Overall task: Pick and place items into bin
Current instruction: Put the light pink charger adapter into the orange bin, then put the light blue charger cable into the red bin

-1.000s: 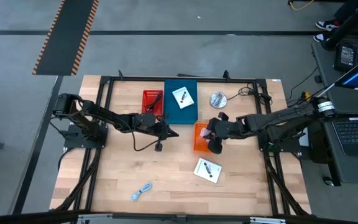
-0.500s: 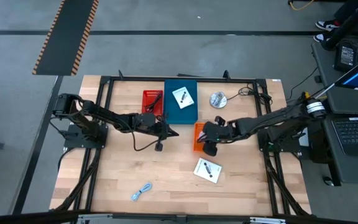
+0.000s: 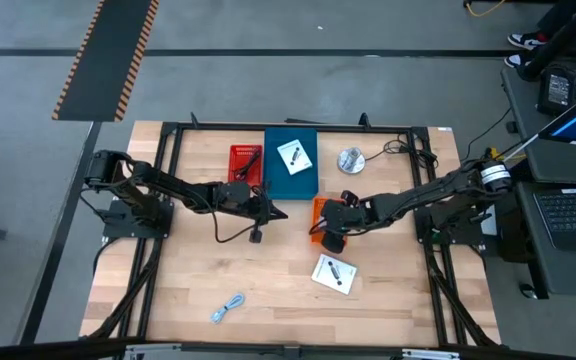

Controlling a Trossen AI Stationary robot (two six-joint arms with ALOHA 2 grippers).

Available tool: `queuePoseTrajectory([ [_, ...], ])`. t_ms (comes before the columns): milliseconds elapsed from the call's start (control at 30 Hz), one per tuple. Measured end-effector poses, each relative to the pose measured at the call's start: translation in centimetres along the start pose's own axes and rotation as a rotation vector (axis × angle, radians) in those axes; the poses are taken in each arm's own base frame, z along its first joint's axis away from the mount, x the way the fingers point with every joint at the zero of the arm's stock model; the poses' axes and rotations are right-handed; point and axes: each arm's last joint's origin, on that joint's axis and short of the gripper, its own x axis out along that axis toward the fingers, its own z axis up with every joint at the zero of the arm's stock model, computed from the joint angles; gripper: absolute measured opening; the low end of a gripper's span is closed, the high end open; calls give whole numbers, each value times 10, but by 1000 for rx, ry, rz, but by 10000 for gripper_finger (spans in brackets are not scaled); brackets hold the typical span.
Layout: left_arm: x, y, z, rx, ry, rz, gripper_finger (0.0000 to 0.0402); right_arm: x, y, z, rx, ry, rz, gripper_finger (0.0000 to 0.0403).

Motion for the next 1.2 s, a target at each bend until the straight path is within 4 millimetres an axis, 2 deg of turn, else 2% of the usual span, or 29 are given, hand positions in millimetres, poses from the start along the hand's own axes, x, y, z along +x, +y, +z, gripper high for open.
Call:
queuePoseTrajectory([
  [200,0,0,0,0,0,0,3,0,0,0,22,-2,0,215],
  [500,0,0,0,0,0,-1,5,-4,-1,1,21,-10,4,193],
  [700,0,0,0,0,0,0,1,-18,-2,7,35,-44,19,159],
  [900,0,0,0,0,0,-1,4,-37,2,26,29,-58,28,103],
  [1133,0,0,0,0,0,-1,3,-57,15,44,-97,-105,58,19],
  [1200,0,0,0,0,0,-1,2,-63,20,48,-140,-134,72,5],
])
